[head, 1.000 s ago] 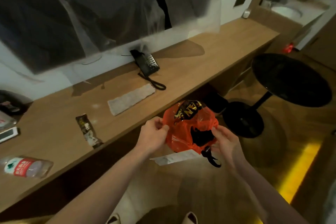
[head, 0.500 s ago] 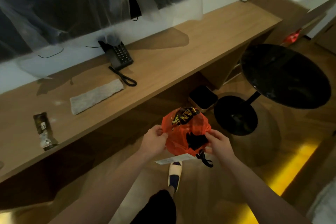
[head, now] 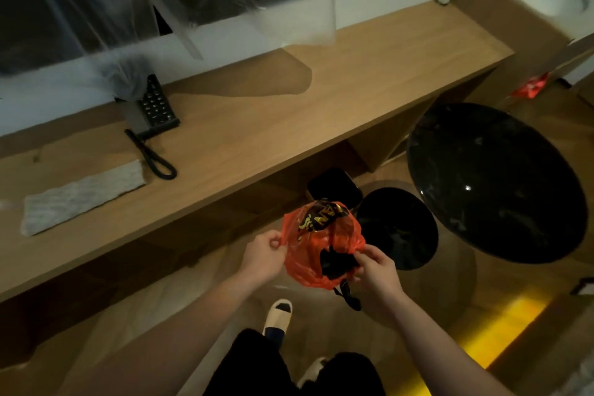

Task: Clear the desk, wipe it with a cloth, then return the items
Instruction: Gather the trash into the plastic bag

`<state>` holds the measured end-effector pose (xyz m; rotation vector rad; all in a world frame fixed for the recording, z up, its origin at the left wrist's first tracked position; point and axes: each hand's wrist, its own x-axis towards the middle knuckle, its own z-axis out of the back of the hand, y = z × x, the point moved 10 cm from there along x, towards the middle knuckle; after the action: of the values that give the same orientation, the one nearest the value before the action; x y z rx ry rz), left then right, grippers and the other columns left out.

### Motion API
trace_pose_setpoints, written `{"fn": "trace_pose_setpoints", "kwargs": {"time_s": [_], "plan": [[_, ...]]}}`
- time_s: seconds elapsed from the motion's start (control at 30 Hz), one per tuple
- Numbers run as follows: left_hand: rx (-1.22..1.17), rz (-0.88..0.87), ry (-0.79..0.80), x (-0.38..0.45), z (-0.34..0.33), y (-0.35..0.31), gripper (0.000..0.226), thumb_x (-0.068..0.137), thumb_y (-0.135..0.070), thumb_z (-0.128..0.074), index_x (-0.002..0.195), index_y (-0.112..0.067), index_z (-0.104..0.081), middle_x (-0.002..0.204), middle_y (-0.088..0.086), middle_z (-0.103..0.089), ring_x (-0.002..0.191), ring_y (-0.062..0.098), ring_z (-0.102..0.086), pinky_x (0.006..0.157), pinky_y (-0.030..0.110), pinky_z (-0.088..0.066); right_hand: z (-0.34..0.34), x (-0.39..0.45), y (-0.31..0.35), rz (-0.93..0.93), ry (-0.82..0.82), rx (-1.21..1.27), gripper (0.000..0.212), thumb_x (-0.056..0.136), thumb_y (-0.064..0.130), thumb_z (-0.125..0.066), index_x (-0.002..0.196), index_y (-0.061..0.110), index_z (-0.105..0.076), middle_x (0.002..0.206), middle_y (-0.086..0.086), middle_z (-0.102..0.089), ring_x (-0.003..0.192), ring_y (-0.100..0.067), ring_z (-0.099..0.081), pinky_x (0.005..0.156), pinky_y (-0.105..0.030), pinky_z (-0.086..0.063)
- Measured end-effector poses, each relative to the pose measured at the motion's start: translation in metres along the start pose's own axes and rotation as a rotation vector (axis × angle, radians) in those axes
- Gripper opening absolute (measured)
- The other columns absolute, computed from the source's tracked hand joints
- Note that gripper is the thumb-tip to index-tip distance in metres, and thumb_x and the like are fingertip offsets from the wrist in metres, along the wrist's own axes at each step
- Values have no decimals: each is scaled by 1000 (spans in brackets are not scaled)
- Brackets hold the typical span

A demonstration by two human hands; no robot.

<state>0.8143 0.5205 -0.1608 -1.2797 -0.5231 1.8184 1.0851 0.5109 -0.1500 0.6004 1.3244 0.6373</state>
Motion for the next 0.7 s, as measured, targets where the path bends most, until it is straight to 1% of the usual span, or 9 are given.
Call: {"fn": "trace_pose_setpoints", "kwargs": {"time_s": [0.1, 0.2, 0.27, 0.37, 0.43, 0.5, 0.57, 0.63, 0.7], "plan": [[11, 40, -19, 21, -21, -16, 8, 97, -25, -66, 101, -31, -71, 87, -9, -76, 81, 11, -73, 78, 37, -62, 21, 25, 26, 7, 27, -37, 16, 105, 11, -55, 109, 12, -70, 90, -11, -69, 72, -17, -64, 54, -22, -53], [42, 82, -48, 36, -42, -25, 11, 95, -23, -66, 95, -31, -73, 84, -13, -76, 84, 9, -72, 84, 36, -60, 43, 57, 43, 18, 72, -116, 15, 105, 13, -56, 112, 12, -69, 100, -12, -71, 82, -21, -67, 55, -19, -53], [37, 131, -74, 44, -58, -27, 11, 94, -25, -66, 95, -32, -74, 84, -15, -76, 84, 9, -73, 84, 34, -60, 58, 78, 50, 15, 103, -147, 14, 105, 16, -57, 112, 15, -69, 104, -9, -72, 90, -22, -69, 59, -20, -54], [-37, 198, -96, 59, -86, -35, 13, 98, -25, -65, 106, -30, -74, 92, -11, -77, 79, 9, -73, 71, 27, -58, 73, 119, 54, 5, 152, -178, 14, 105, 21, -58, 112, 20, -70, 108, -6, -72, 98, -24, -71, 72, -31, -58], [-58, 216, -126, 76, -101, -40, 15, 100, -22, -62, 108, -31, -71, 100, -10, -75, 84, 10, -71, 66, 21, -53, 79, 151, 50, -20, 169, -191, 15, 105, 24, -57, 112, 23, -70, 108, -4, -73, 99, -25, -72, 80, -40, -61], [-61, 232, -132, 98, -120, -40, 21, 101, -17, -57, 100, -35, -69, 99, -11, -74, 87, 12, -70, 67, 23, -53, 83, 184, 39, -57, 163, -201, 15, 105, 27, -57, 110, 28, -71, 109, -1, -74, 100, -24, -73, 89, -47, -61], [-59, 257, -141, 129, -136, -36, 26, 101, -15, -53, 96, -36, -68, 93, -10, -75, 86, 12, -70, 73, 28, -58, 85, 222, 27, -83, 138, -202, 14, 104, 29, -58, 107, 32, -71, 107, 1, -75, 101, -22, -72, 93, -51, -60], [-80, 276, -129, 167, -154, -26, 26, 100, -16, -54, 94, -36, -70, 90, -10, -76, 87, 11, -71, 82, 36, -60, 85, 261, 13, -111, 104, -183, 14, 103, 29, -59, 102, 34, -72, 104, 2, -76, 101, -22, -71, 95, -52, -58], [-96, 272, -116, 211, -171, -16, 20, 99, -20, -58, 99, -36, -70, 90, -12, -77, 88, 11, -71, 85, 38, -60, 82, 301, -1, -146, 58, -152, 14, 102, 28, -59, 101, 35, -71, 105, 1, -75, 102, -23, -70, 97, -52, -57]]}}
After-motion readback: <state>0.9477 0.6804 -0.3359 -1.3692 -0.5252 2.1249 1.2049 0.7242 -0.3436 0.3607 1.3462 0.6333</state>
